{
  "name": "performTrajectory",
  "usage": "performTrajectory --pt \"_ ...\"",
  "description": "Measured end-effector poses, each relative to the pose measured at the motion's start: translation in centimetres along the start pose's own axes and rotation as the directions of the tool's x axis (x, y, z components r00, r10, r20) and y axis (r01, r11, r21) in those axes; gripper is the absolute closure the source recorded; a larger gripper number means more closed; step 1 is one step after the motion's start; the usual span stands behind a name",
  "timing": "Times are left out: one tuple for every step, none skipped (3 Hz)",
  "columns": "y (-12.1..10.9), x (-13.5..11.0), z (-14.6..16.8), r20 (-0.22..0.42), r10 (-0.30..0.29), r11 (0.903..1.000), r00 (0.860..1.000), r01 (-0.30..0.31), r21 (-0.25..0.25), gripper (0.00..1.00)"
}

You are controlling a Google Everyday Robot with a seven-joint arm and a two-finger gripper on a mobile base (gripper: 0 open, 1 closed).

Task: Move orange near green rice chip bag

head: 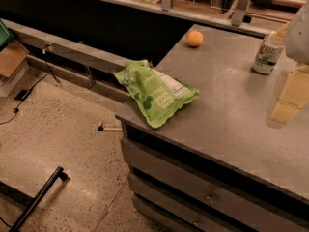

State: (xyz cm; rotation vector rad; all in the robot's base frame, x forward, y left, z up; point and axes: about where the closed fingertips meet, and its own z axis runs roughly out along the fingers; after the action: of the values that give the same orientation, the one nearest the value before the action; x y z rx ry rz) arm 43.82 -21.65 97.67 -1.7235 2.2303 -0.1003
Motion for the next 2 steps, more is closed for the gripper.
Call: performTrajectory --pt "0.0 0.0 0.0 0.0 0.0 1.0 1.0 0.0 0.0 0.0" --pt "-3.1 -0.4 0.1 0.022 0.007 0.9995 1.0 -0.008 0.032 0.0"
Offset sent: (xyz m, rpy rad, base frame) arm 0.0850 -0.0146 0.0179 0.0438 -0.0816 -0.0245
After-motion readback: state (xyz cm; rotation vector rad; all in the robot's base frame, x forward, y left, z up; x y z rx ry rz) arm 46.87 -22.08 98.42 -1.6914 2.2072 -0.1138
